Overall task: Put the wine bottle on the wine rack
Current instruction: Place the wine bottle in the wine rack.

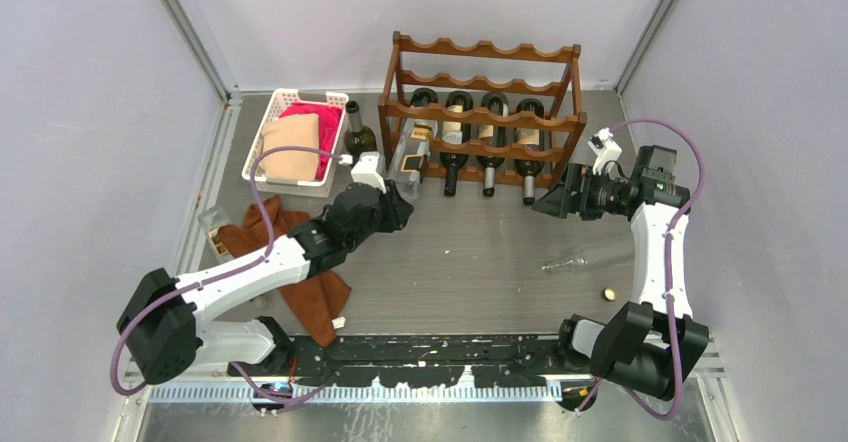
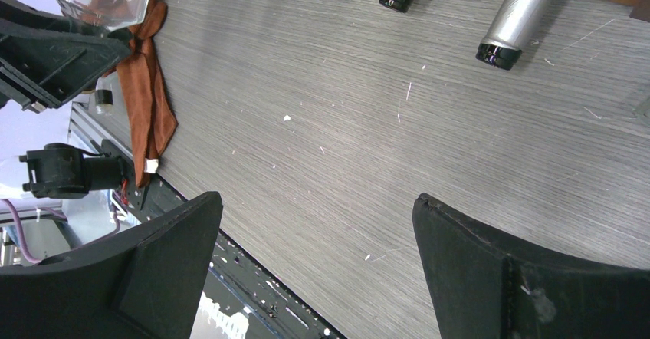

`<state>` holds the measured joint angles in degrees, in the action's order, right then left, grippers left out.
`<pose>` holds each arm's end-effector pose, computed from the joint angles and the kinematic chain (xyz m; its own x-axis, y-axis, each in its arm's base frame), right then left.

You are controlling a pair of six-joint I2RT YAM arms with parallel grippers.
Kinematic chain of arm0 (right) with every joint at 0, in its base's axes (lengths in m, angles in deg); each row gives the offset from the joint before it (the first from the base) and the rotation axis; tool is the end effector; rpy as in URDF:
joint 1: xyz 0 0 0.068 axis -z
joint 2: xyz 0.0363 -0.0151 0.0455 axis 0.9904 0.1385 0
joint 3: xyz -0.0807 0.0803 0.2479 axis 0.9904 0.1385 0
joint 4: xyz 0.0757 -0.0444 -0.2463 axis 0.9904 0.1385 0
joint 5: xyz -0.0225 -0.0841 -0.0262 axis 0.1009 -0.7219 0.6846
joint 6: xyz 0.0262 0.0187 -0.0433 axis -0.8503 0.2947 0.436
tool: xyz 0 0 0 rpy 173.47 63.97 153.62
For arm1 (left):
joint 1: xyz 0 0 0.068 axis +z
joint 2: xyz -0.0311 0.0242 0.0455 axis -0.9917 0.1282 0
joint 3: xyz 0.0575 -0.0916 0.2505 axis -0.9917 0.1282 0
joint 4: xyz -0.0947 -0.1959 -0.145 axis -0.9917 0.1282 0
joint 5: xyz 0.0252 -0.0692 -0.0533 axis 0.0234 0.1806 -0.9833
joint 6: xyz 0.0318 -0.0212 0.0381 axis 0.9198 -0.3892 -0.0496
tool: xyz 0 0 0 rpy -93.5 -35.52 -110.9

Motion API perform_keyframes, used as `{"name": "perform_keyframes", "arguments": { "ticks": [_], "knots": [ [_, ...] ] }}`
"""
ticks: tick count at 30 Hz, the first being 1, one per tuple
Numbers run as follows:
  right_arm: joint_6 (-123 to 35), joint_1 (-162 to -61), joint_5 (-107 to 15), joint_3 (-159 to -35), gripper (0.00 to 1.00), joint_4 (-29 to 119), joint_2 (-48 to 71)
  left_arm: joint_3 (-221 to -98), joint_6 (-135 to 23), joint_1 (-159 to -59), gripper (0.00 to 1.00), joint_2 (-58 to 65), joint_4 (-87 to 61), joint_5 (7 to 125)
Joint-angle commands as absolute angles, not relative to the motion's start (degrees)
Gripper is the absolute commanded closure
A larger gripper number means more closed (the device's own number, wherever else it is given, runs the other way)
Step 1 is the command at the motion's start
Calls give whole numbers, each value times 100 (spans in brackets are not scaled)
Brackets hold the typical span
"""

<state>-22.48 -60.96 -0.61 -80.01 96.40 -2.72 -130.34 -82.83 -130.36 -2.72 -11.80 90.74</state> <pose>0.2117 -0.0513 0.2964 -0.7471 0.1219 -0.6534 -0.3499 0.7636 0.5426 0.1892 -0.1928 0.2628 -0.5525 -0.2793 -0.7853 0.2440 0.8467 -0.4728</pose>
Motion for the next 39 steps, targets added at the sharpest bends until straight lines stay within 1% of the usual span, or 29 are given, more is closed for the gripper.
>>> {"name": "perform_keyframes", "arguments": {
  "ticks": [1, 8, 18, 32, 39],
  "knots": [
    [-2202, -6092, 45, -8209, 0, 9514, -375, -13869, -7778, -13010, 100, -144, -2621, 9450],
    [-2204, -6095, 40, -8205, 0, 9519, -376, -14297, -7384, -12938, 100, 313, -2619, 9601],
    [-2193, -6101, 53, -8211, 0, 9529, -382, -14835, -7285, -12662, 100, 782, -2527, 9622],
    [-2195, -6120, 88, -8180, 0, 9519, -412, -15715, -6668, -12558, 100, 1562, -2412, 9987],
    [-2209, -6154, 121, -8144, 0, 9496, -442, -16093, -6530, -12479, 100, 1892, -2362, 9984]
  ]
}}
